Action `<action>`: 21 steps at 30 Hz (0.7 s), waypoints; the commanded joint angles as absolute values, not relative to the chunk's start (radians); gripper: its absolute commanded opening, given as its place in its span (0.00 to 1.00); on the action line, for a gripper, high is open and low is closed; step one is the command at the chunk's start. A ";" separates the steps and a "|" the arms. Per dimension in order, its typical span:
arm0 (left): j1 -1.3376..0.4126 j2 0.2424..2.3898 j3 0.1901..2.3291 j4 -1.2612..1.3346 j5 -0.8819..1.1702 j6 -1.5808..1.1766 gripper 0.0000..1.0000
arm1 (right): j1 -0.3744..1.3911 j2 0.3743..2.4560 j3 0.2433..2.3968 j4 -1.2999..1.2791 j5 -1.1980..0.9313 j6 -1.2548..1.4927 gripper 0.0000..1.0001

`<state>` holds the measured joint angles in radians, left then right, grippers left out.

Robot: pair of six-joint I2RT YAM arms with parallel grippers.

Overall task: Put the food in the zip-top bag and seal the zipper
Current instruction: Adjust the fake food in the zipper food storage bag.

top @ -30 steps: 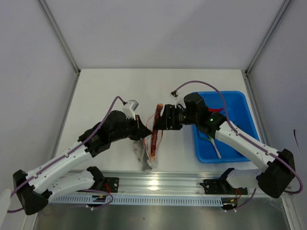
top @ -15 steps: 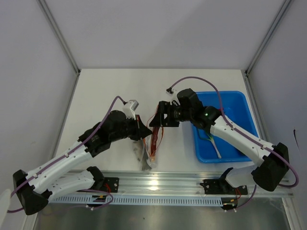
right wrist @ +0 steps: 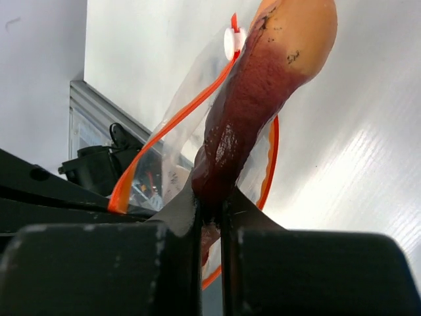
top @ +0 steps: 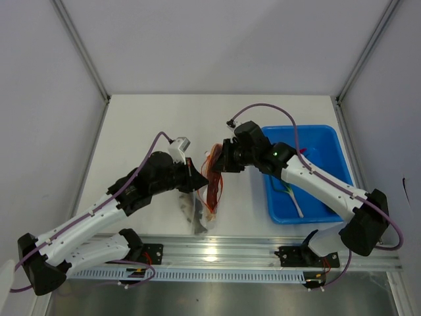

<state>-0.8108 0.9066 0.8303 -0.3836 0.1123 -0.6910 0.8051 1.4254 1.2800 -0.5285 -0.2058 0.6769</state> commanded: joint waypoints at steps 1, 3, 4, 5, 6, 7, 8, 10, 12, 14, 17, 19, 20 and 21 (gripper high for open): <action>-0.807 0.890 0.845 -0.341 0.124 -0.703 0.01 | 0.811 1.372 1.255 -0.506 -0.170 0.673 0.00; -0.807 0.891 0.851 -0.342 0.124 -0.701 0.01 | 0.811 1.347 1.240 -0.486 -0.164 0.672 0.00; -0.807 0.893 0.851 -0.344 0.121 -0.701 0.01 | 0.810 1.323 1.238 -0.485 -0.158 0.672 0.00; -0.807 0.894 0.853 -0.345 0.121 -0.701 0.01 | 0.813 1.312 1.236 -0.482 -0.155 0.673 0.00; -0.807 0.896 0.857 -0.345 0.118 -0.701 0.01 | 0.811 1.299 1.236 -0.479 -0.150 0.676 0.00; -0.807 0.899 0.854 -0.344 0.115 -0.703 0.00 | 0.811 1.289 1.236 -0.477 -0.147 0.678 0.00; -0.807 0.900 0.856 -0.342 0.115 -0.704 0.01 | 0.811 1.261 1.232 -0.473 -0.141 0.683 0.00; -0.807 0.913 0.862 -0.333 0.120 -0.709 0.01 | 0.813 1.235 1.227 -0.463 -0.115 0.695 0.00; -0.807 0.930 0.879 -0.328 0.124 -0.713 0.01 | 0.815 1.203 1.221 -0.457 -0.097 0.698 0.00; -0.808 0.959 0.915 -0.318 0.143 -0.713 0.01 | 0.816 1.190 1.233 -0.460 -0.061 0.696 0.00; -0.810 0.989 0.968 -0.310 0.153 -0.713 0.01 | 0.830 1.177 1.256 -0.485 0.014 0.680 0.00; -0.810 0.996 0.991 -0.308 0.146 -0.715 0.01 | 0.853 1.172 1.278 -0.489 0.090 0.677 0.00; -0.810 0.997 0.994 -0.304 0.134 -0.715 0.01 | 0.865 1.175 1.285 -0.492 0.115 0.680 0.00; -0.810 0.999 0.996 -0.299 0.132 -0.718 0.00 | 0.877 1.183 1.301 -0.498 0.142 0.684 0.00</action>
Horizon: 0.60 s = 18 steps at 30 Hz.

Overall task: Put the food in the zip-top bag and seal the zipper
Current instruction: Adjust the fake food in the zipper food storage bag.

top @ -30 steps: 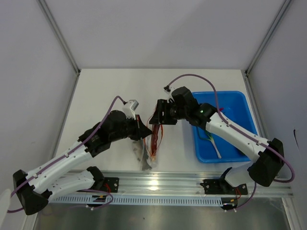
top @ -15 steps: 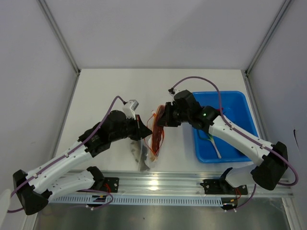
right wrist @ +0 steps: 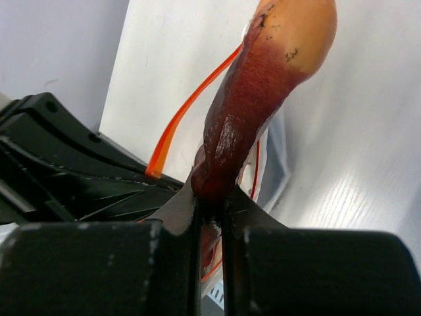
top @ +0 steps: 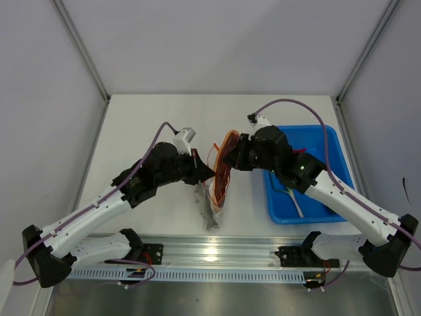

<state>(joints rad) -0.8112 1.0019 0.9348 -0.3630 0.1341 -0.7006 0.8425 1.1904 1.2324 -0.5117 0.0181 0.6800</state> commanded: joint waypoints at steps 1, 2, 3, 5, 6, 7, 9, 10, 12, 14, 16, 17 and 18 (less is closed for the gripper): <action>-0.810 1.000 0.996 -0.299 0.127 -0.719 0.01 | 0.912 1.187 1.308 -0.500 0.176 0.689 0.00; -0.810 1.005 0.996 -0.296 0.124 -0.722 0.01 | 0.932 1.192 1.315 -0.502 0.255 0.698 0.00; -0.810 1.009 0.989 -0.292 0.126 -0.727 0.01 | 0.955 1.198 1.321 -0.505 0.299 0.699 0.00; -0.810 1.017 0.985 -0.285 0.129 -0.730 0.01 | 1.023 1.222 1.345 -0.509 0.407 0.687 0.00; -0.811 1.025 0.976 -0.279 0.129 -0.732 0.01 | 1.046 1.233 1.351 -0.511 0.440 0.674 0.00; -0.810 1.029 0.967 -0.278 0.129 -0.732 0.01 | 1.070 1.258 1.367 -0.514 0.472 0.657 0.00; -0.811 1.035 0.950 -0.275 0.126 -0.730 0.01 | 1.136 1.284 1.374 -0.534 0.556 0.605 0.00; -0.810 1.035 0.939 -0.273 0.121 -0.730 0.01 | 1.155 1.301 1.365 -0.541 0.583 0.595 0.00; -0.811 1.037 0.931 -0.276 0.115 -0.724 0.01 | 1.195 1.312 1.347 -0.574 0.639 0.594 0.00; -0.808 1.034 0.922 -0.278 0.110 -0.721 0.01 | 1.221 1.302 1.297 -0.590 0.672 0.612 0.00; -0.810 1.032 0.913 -0.270 0.109 -0.722 0.01 | 1.226 1.286 1.250 -0.583 0.699 0.658 0.00; -0.810 1.034 0.911 -0.267 0.109 -0.726 0.01 | 1.230 1.266 1.209 -0.563 0.707 0.673 0.00; -0.810 1.034 0.910 -0.262 0.110 -0.727 0.01 | 1.241 1.259 1.194 -0.552 0.710 0.681 0.00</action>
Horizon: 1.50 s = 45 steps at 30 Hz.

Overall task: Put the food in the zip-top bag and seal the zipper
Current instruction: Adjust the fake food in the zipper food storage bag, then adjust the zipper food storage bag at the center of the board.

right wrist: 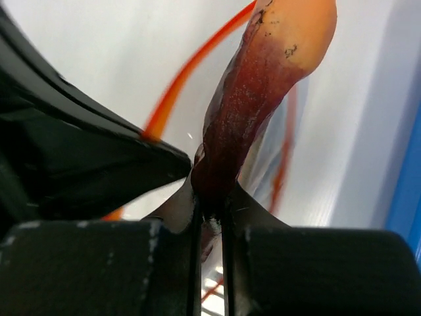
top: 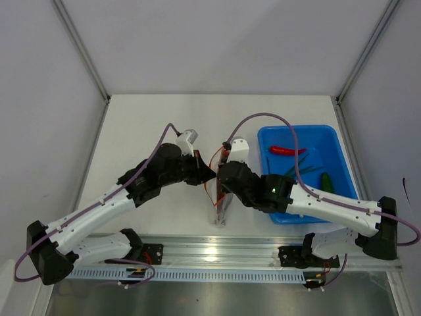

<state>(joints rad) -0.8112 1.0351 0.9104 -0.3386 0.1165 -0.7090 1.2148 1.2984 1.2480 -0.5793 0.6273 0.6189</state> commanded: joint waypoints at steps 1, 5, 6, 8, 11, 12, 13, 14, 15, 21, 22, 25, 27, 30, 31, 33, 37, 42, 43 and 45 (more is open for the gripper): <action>-0.810 1.038 0.907 -0.258 0.117 -0.730 0.01 | 1.249 1.255 1.181 -0.542 0.716 0.693 0.00; -0.810 1.040 0.917 -0.270 0.118 -0.724 0.01 | 1.292 1.270 1.192 -0.600 0.736 0.715 0.00; -0.810 1.037 0.923 -0.271 0.115 -0.721 0.01 | 1.302 1.288 1.216 -0.616 0.741 0.716 0.00; -0.810 1.034 0.928 -0.276 0.110 -0.715 0.01 | 1.316 1.307 1.239 -0.658 0.715 0.715 0.01; -0.810 1.031 0.927 -0.275 0.113 -0.715 0.01 | 1.316 1.342 1.295 -0.719 0.667 0.736 0.05; -0.810 1.031 0.927 -0.275 0.120 -0.716 0.01 | 1.316 1.350 1.307 -0.736 0.657 0.742 0.08; -0.810 1.029 0.922 -0.273 0.123 -0.718 0.01 | 1.316 1.364 1.328 -0.764 0.647 0.749 0.21; -0.810 1.029 0.922 -0.270 0.126 -0.719 0.01 | 1.316 1.368 1.336 -0.776 0.644 0.758 0.34; -0.810 1.023 0.917 -0.268 0.127 -0.721 0.01 | 1.316 1.370 1.341 -0.785 0.638 0.768 0.54; -0.810 1.003 0.896 -0.270 0.130 -0.724 0.01 | 1.316 1.355 1.400 -0.830 0.646 0.746 0.78; -0.810 1.002 0.890 -0.270 0.130 -0.724 0.00 | 1.316 1.348 1.416 -0.839 0.649 0.733 0.78; -0.810 0.999 0.887 -0.276 0.132 -0.723 0.01 | 1.309 1.322 1.480 -0.882 0.675 0.724 0.77; -0.810 0.997 0.888 -0.278 0.130 -0.721 0.01 | 1.264 1.289 1.497 -0.899 0.647 0.719 0.75; -0.810 0.996 0.888 -0.275 0.133 -0.718 0.00 | 1.186 1.232 1.459 -0.913 0.595 0.733 0.69; -0.810 0.994 0.888 -0.273 0.136 -0.719 0.01 | 1.163 1.220 1.442 -0.911 0.550 0.736 0.69; -0.810 0.994 0.887 -0.272 0.141 -0.719 0.01 | 1.099 1.180 1.387 -0.899 0.494 0.741 0.67; -0.810 0.999 0.888 -0.267 0.152 -0.721 0.01 | 1.048 1.147 1.319 -0.842 0.362 0.739 0.66; -0.810 1.000 0.894 -0.264 0.160 -0.724 0.01 | 1.039 1.184 1.304 -0.792 0.316 0.747 0.64; -0.810 1.000 0.896 -0.264 0.160 -0.726 0.01 | 1.029 1.193 1.293 -0.778 0.302 0.750 0.63; -0.810 0.997 0.896 -0.264 0.161 -0.727 0.01 | 1.019 1.219 1.281 -0.752 0.252 0.772 0.61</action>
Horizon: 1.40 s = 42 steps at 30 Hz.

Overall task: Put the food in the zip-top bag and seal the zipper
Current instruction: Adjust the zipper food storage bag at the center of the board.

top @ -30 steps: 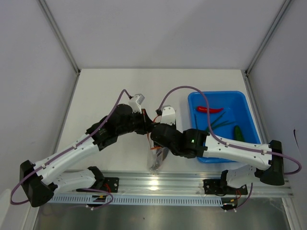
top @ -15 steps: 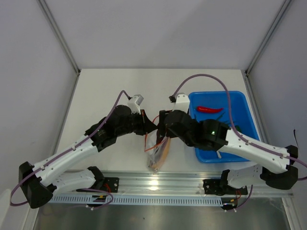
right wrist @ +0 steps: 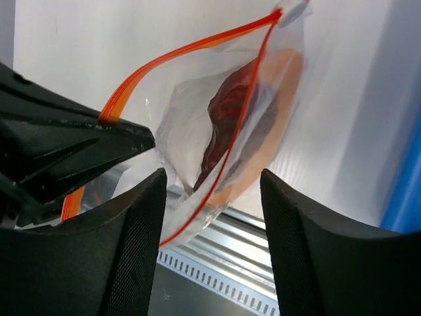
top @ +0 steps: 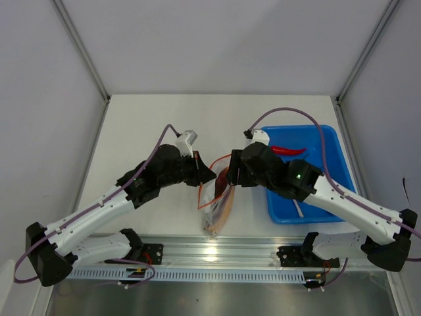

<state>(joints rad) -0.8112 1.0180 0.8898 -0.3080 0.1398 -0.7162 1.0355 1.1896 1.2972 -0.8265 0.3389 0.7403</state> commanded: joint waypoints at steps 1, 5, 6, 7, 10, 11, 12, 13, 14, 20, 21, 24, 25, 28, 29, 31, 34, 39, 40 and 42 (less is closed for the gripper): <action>-0.811 0.994 0.897 -0.265 0.164 -0.727 0.01 | 1.016 1.250 1.269 -0.746 0.238 0.781 0.60; -0.810 0.986 0.903 -0.268 0.176 -0.721 0.01 | 1.000 1.304 1.206 -0.665 0.168 0.801 0.45; -0.811 0.977 0.902 -0.259 0.195 -0.710 0.00 | 0.996 1.308 1.197 -0.648 0.155 0.801 0.33; -0.811 0.968 0.908 -0.255 0.207 -0.703 0.00 | 0.993 1.308 1.190 -0.637 0.155 0.801 0.21; -0.810 0.899 0.917 -0.233 0.236 -0.667 0.01 | 0.991 1.289 1.236 -0.647 0.185 0.773 0.00; -0.811 0.878 0.926 -0.233 0.238 -0.651 0.01 | 0.992 1.269 1.277 -0.669 0.208 0.761 0.00; -0.811 0.859 0.942 -0.235 0.238 -0.644 0.01 | 0.992 1.258 1.299 -0.681 0.218 0.740 0.00; -0.810 0.832 0.956 -0.250 0.236 -0.638 0.01 | 0.994 1.238 1.319 -0.705 0.231 0.735 0.00; -0.811 0.824 0.960 -0.262 0.233 -0.634 0.01 | 0.994 1.229 1.347 -0.715 0.238 0.730 0.00; -0.810 0.883 0.889 -0.298 0.216 -0.669 0.01 | 0.980 1.198 1.290 -0.695 0.224 0.744 0.00; -0.810 0.899 0.855 -0.295 0.207 -0.675 0.01 | 0.973 1.201 1.266 -0.681 0.206 0.749 0.00; -0.810 0.971 0.806 -0.290 0.184 -0.686 0.01 | 0.939 1.227 1.157 -0.620 0.173 0.756 0.00; -0.807 1.001 0.801 -0.288 0.180 -0.681 0.01 | 0.925 1.241 1.135 -0.617 0.173 0.746 0.00; -0.799 1.029 0.848 -0.305 0.183 -0.667 0.01 | 0.902 1.287 1.146 -0.612 0.155 0.718 0.00; -0.798 1.029 0.868 -0.316 0.184 -0.655 0.01 | 0.899 1.295 1.166 -0.621 0.152 0.698 0.00; -0.798 1.005 0.955 -0.344 0.186 -0.643 0.00 | 0.903 1.302 1.221 -0.656 0.172 0.678 0.00; -0.796 0.959 1.058 -0.368 0.201 -0.627 0.01 | 0.928 1.293 1.334 -0.708 0.210 0.644 0.00; -0.796 0.902 1.059 -0.371 0.227 -0.656 0.01 | 0.960 1.256 1.388 -0.729 0.206 0.646 0.00; -0.796 0.894 1.040 -0.358 0.224 -0.666 0.01 | 0.963 1.247 1.376 -0.709 0.189 0.647 0.04; -0.796 0.899 0.970 -0.350 0.213 -0.675 0.01 | 0.960 1.233 1.320 -0.681 0.175 0.650 0.15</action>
<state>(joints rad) -0.8024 0.8837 1.0294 -0.3573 0.2047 -0.6571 0.9569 1.2575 1.3582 -0.7025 0.1818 0.6636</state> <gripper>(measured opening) 0.005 0.109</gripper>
